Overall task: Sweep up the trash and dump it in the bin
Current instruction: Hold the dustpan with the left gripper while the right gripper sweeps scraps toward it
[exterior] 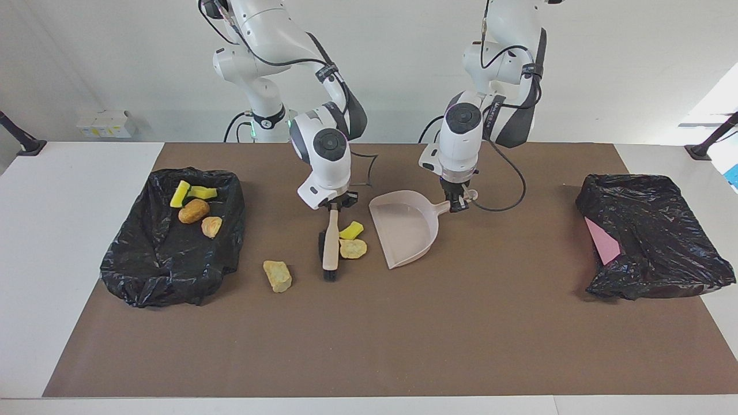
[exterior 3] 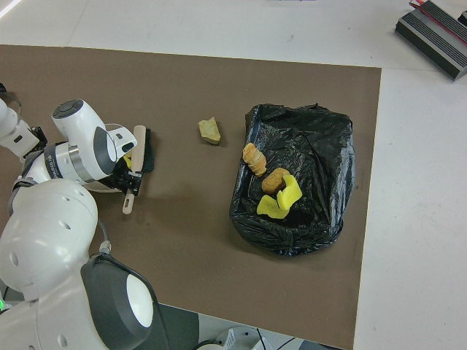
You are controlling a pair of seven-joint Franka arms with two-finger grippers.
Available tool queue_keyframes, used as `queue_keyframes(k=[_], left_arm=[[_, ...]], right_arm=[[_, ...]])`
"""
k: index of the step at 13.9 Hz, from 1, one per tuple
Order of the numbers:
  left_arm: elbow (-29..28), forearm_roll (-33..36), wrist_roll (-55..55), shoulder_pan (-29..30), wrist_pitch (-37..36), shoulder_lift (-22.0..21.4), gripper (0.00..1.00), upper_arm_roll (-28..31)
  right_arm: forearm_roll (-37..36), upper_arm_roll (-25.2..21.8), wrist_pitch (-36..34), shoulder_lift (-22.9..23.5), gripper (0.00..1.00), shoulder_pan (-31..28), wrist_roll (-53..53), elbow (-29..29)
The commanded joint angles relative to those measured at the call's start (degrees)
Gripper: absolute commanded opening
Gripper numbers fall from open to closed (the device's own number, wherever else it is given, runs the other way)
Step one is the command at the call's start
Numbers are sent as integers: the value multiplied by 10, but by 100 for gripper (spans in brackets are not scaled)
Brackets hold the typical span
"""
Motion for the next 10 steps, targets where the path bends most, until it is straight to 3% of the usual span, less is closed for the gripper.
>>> queue_keyframes(k=[1,4,7,10], left_arm=[[-23,2,-20,-10,26,-19,0,7],[-23,1,-16,-7,28,-18,0,7],[-23,-16,-11,5,43,-14,0,8],[-20,-28,-10,15,46,-12,0,8]], right_arm=[[23,22,-26,-1,0,17,-1,23],[18,22,-56,2,0,35,57,67],[5,7,-90,-5,0,9,58,101],[-75,8,-144,-2,0,-35,50,143]])
